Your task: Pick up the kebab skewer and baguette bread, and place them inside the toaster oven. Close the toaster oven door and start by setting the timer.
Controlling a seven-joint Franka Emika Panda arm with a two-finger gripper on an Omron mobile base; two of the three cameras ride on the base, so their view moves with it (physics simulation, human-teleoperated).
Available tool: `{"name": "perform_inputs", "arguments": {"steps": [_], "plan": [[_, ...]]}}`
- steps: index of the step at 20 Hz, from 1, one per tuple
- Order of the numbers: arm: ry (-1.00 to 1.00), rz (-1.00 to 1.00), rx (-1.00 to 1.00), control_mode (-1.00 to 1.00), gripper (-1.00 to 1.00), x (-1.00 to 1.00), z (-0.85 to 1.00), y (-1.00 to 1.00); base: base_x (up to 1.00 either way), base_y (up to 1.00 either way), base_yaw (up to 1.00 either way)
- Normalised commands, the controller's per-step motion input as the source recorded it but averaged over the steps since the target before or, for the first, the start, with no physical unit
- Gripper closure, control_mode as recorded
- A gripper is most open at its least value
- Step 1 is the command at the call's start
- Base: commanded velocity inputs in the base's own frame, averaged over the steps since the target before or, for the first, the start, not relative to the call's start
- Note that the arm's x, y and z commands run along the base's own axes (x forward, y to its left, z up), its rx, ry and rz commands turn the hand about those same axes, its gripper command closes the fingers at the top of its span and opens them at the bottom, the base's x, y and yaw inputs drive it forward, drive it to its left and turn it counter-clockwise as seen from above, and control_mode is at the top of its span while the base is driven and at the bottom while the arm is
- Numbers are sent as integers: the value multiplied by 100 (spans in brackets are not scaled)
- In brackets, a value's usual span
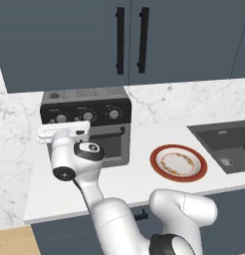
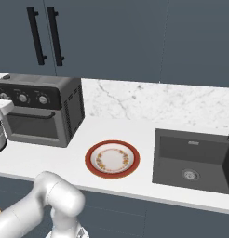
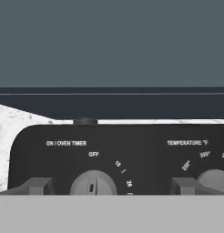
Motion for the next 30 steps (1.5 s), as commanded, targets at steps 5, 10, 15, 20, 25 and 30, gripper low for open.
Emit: {"name": "perform_inputs", "arguments": {"steps": [5,10,15,20,25,30], "plan": [[-1,0,0,-100,-100,4,-1,1,0,0,0],[-2,0,0,-100,-100,2,0,0,0,0,0],[-1,0,0,-100,-100,8,-1,3,0,0,0],[0,0,0,-100,-100,5,-4,8,0,0,0],[0,0,0,-100,-100,7,-6,13,0,0,0],[0,0,0,-100,-100,6,-7,5,0,0,0]]}}
